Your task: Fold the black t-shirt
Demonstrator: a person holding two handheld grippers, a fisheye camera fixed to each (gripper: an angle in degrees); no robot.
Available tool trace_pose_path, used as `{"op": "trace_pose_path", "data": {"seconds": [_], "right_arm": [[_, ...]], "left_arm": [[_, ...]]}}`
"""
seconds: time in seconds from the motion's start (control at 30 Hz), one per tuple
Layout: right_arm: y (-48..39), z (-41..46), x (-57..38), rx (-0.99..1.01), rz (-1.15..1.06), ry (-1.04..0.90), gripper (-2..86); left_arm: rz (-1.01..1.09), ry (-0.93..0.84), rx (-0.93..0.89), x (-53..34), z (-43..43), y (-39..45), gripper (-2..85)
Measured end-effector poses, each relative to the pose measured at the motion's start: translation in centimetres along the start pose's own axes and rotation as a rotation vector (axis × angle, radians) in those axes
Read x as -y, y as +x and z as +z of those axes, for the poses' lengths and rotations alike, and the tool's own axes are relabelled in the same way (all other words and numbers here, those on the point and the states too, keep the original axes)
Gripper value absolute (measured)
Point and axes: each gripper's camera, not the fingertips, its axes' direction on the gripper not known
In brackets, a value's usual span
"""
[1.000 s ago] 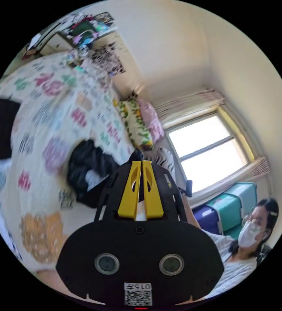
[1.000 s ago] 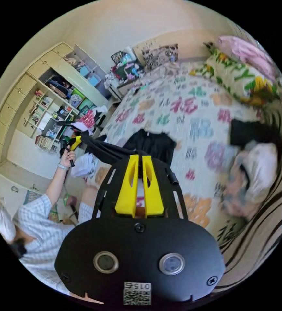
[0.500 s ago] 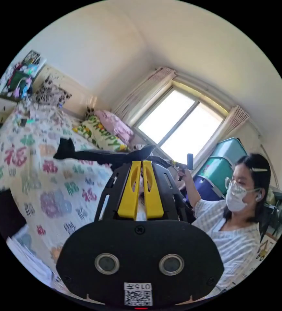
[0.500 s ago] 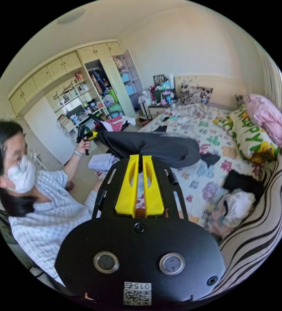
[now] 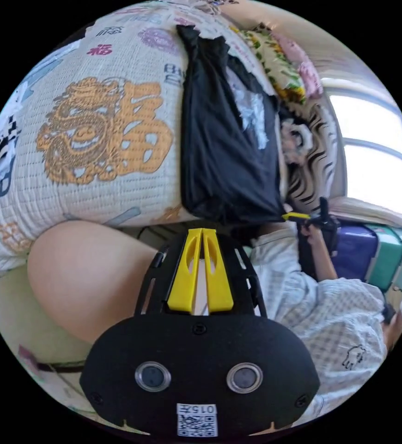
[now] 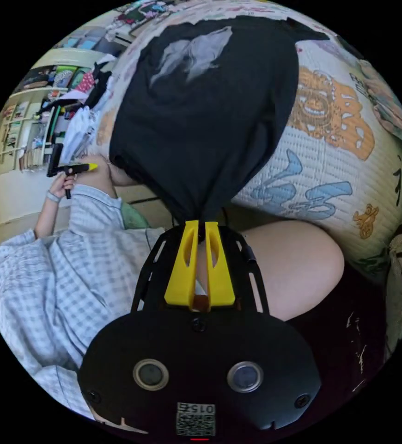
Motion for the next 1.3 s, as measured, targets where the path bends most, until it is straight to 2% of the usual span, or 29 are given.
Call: {"op": "trace_pose_path", "data": {"seconds": [0.13, 0.27, 0.5, 0.57, 0.67, 0.77, 0.8, 0.83, 0.93, 1.03, 1.2, 1.3], "right_arm": [[-0.9, -1.3, 1.5, -0.142, -0.010, 0.091, 4.5], [-1.4, -2.6, 5.0, -0.149, -0.026, 0.202, 6.0], [-0.8, 2.4, 13.8, -0.190, 0.003, 0.037, 7.0], [-0.8, 4.0, 16.1, -0.224, 0.012, -0.037, 6.2], [-1.3, 4.3, 18.1, -0.295, 0.003, -0.051, 4.8], [-1.4, 4.4, 20.0, -0.311, -0.001, -0.059, 4.4], [-1.4, 4.4, 20.4, -0.310, 0.001, -0.061, 4.3], [-1.4, 4.3, 21.1, -0.308, 0.004, -0.065, 4.1], [-1.1, 4.0, 22.9, -0.286, 0.022, -0.062, 3.2], [-0.7, 3.6, 24.6, -0.252, 0.054, -0.063, 2.0], [-1.1, 2.0, 27.2, -0.212, 0.087, -0.046, 1.2], [-2.1, -0.2, 29.2, -0.200, 0.075, 0.005, 1.3]], "left_arm": [[0.084, 0.074, 0.131, -0.1, 0.7, 5.1, 5.8], [0.160, 0.116, 0.216, 2.3, 2.6, 9.8, 7.4], [0.244, -0.163, 0.464, 7.7, 12.8, 15.4, 7.0], [0.257, -0.184, 0.537, 8.0, 14.3, 16.2, 5.4], [0.322, -0.231, 0.623, 7.9, 16.1, 18.4, 2.8], [0.436, -0.296, 0.810, 7.2, 18.8, 21.5, 1.5], [0.490, -0.315, 0.921, 6.7, 19.9, 22.9, 0.9], [0.555, -0.302, 1.057, 5.9, 20.6, 24.3, 0.4], [0.698, -0.208, 1.301, 4.1, 20.5, 27.5, -0.5], [0.778, -0.116, 1.399, 3.2, 18.7, 29.0, -0.6], [0.814, 0.046, 1.455, 3.7, 15.7, 28.4, -0.3], [0.770, 0.132, 1.365, 5.3, 13.7, 26.3, 0.0]]}}
